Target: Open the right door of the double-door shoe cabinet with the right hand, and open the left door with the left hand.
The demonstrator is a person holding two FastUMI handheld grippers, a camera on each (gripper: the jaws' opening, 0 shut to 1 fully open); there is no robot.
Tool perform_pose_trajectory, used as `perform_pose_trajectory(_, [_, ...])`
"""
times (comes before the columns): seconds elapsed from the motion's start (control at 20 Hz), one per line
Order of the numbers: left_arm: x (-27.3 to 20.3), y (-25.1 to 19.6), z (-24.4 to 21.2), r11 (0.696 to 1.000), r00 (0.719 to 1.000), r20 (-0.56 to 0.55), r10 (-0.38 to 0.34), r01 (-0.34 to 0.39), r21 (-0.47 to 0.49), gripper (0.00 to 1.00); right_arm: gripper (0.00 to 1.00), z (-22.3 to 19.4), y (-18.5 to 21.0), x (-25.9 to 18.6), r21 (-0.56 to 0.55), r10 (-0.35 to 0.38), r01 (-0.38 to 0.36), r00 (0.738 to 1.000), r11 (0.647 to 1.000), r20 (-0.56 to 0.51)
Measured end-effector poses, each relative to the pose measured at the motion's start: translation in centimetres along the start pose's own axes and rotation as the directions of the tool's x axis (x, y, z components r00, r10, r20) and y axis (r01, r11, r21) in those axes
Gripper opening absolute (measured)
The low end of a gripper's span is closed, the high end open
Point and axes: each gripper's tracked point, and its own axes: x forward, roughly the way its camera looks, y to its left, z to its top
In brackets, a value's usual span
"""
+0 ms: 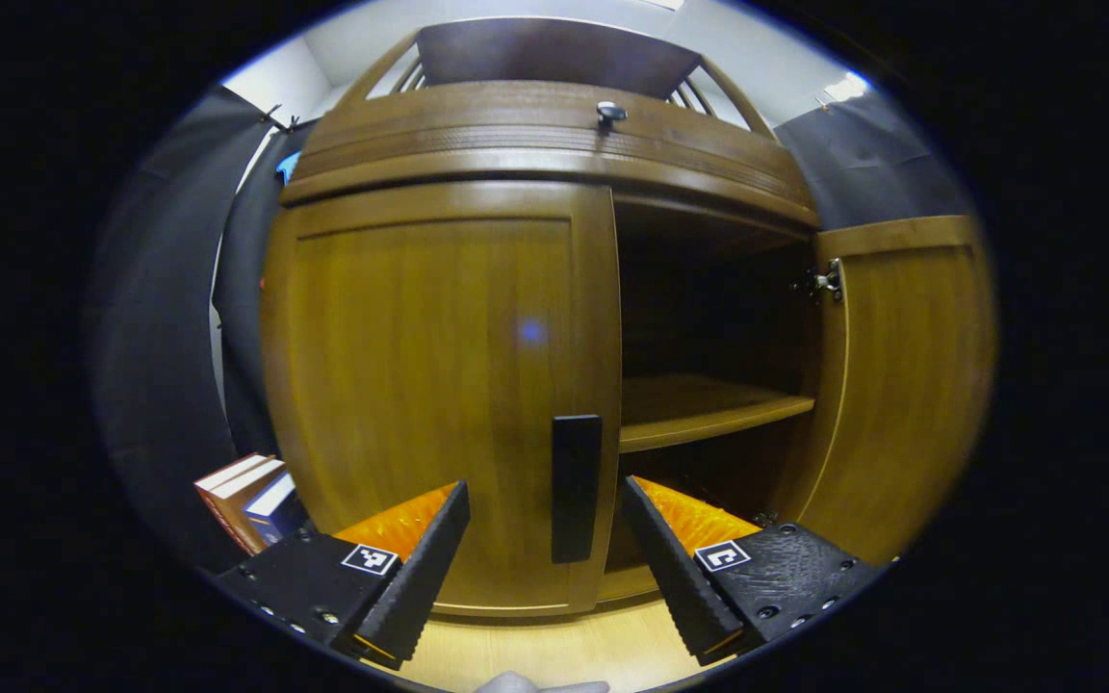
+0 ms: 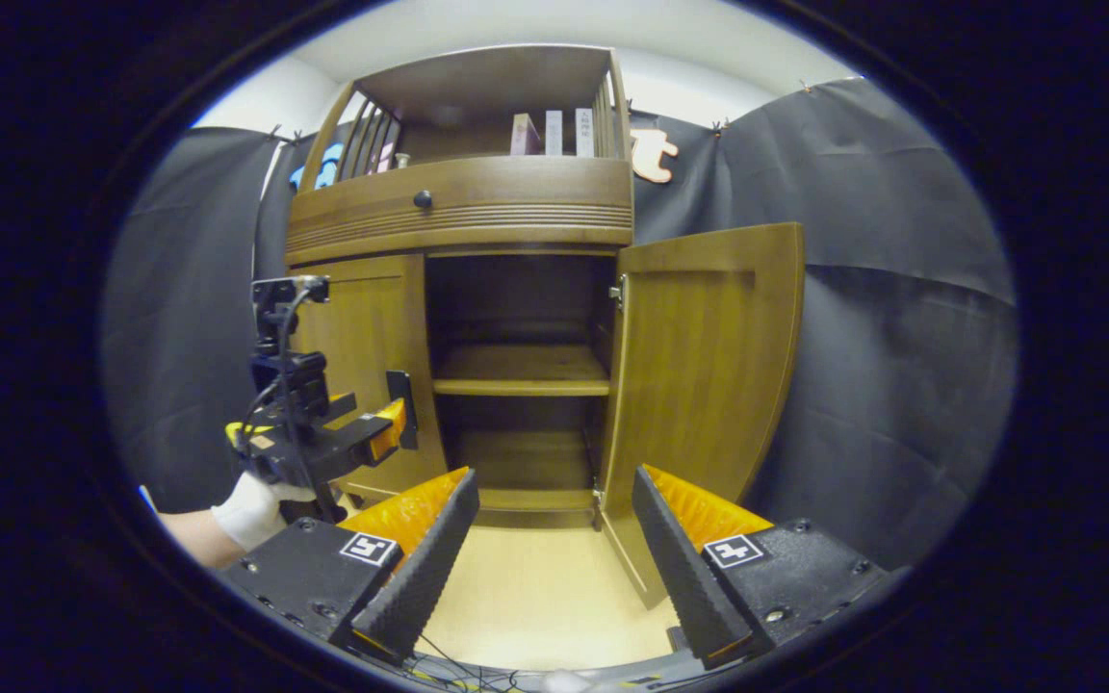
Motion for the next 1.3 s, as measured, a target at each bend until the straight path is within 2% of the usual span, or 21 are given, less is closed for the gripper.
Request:
perform_pose_trajectory(0.2, [3.2, 0.1, -1.1, 1.000, 1.000, -0.019, 0.019, -0.019, 0.006, 0.92, 1.00, 0.0, -1.7, 1.1, 0.015, -0.031, 0.031, 0.999, 0.999, -0.025])
perform_pose_trajectory(0.25, [3.7, 0.4, -1.5, 1.000, 0.999, -0.029, 0.026, -0.026, 0.004, 0.99, 1.00, 0.0, -2.0, 1.5, 0.021, -0.034, 0.034, 0.999, 0.999, -0.034])
perform_pose_trajectory(0.3, [3.7, 0.7, -1.7, 0.999, 0.999, -0.038, 0.039, -0.039, -0.001, 0.97, 1.00, -0.2, -2.0, 1.5, 0.026, -0.028, 0.029, 0.999, 0.999, -0.042])
perform_pose_trajectory(0.4, [4.0, 0.8, -2.0, 0.999, 0.999, -0.043, 0.029, -0.030, -0.018, 0.76, 1.00, -0.4, -1.7, 1.8, 0.029, -0.018, 0.019, 0.999, 0.999, -0.051])
perform_pose_trajectory(0.45, [3.9, 0.6, -1.9, 0.999, 0.999, -0.039, 0.027, -0.028, -0.018, 0.75, 1.00, -0.4, -1.6, 1.9, 0.026, -0.013, 0.015, 0.998, 1.000, -0.055])
perform_pose_trajectory(0.5, [4.6, 0.3, -2.0, 1.000, 0.999, -0.033, 0.013, -0.014, -0.014, 0.82, 1.00, -0.6, -1.6, 2.1, 0.024, -0.009, 0.011, 0.998, 1.000, -0.058])
perform_pose_trajectory(0.6, [4.5, -1.2, -1.5, 0.999, 0.999, -0.027, -0.037, 0.036, -0.010, 0.62, 1.00, -0.7, -1.3, 2.1, 0.021, 0.002, -0.001, 0.998, 1.000, -0.063])
perform_pose_trajectory(0.75, [4.5, -0.9, -1.8, 1.000, 0.999, -0.034, -0.013, 0.013, -0.002, 0.32, 1.00, -0.8, -1.5, 1.6, 0.018, 0.007, -0.006, 0.998, 1.000, -0.062])
perform_pose_trajectory(0.9, [4.2, -0.9, -1.7, 0.999, 0.999, -0.034, -0.020, 0.019, -0.027, 0.28, 1.00, -0.9, -2.1, 1.3, 0.022, 0.000, 0.001, 0.998, 1.000, -0.058])
perform_pose_trajectory(0.95, [4.1, -0.9, -1.7, 0.999, 0.999, -0.039, -0.020, 0.019, -0.027, 0.21, 1.00, -1.0, -2.4, 1.2, 0.024, -0.002, 0.004, 0.998, 1.000, -0.060])
perform_pose_trajectory(1.05, [3.5, -1.0, -1.7, 0.999, 0.999, -0.038, -0.031, 0.029, -0.035, 0.17, 1.00, -1.1, -2.6, 0.9, 0.030, -0.005, 0.007, 0.998, 1.000, -0.062])
perform_pose_trajectory(1.3, [1.4, -1.0, -1.9, 0.996, 0.997, -0.028, -0.075, 0.074, -0.043, 0.17, 1.00, -1.3, -2.5, 0.0, 0.031, 0.007, -0.005, 0.998, 1.000, -0.055])
